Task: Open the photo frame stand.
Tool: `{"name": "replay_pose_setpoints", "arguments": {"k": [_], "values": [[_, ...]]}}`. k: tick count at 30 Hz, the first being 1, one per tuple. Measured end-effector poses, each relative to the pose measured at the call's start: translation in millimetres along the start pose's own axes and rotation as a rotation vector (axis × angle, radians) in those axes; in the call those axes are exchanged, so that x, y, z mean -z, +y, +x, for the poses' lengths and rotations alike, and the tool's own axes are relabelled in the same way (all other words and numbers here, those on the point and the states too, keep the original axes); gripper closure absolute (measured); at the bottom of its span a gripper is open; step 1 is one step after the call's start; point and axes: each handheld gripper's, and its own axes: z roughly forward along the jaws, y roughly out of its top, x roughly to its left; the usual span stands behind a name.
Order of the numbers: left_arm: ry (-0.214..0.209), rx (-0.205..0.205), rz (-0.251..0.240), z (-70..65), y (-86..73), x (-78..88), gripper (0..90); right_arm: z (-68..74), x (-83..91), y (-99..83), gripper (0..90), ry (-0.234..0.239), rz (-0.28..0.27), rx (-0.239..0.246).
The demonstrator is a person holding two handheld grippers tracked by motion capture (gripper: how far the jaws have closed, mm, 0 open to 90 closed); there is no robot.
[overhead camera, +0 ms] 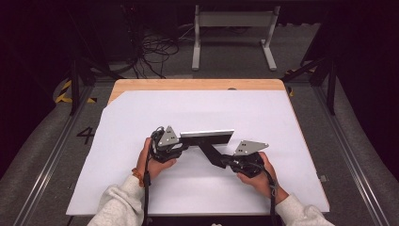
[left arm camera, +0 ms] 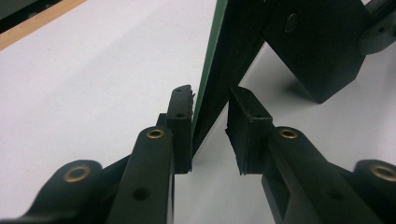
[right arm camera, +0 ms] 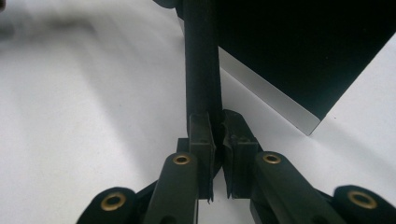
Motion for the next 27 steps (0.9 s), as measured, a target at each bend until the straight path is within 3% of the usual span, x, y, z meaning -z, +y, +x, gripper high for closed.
{"name": "replay_pose_setpoints", "arguments": {"k": [27], "values": [[0.000, 0.000, 0.011, -3.0, -0.1, 3.0, 72.8, -1.4, 0.5, 0.3, 83.0, 0.002, 0.005, 0.014]]}}
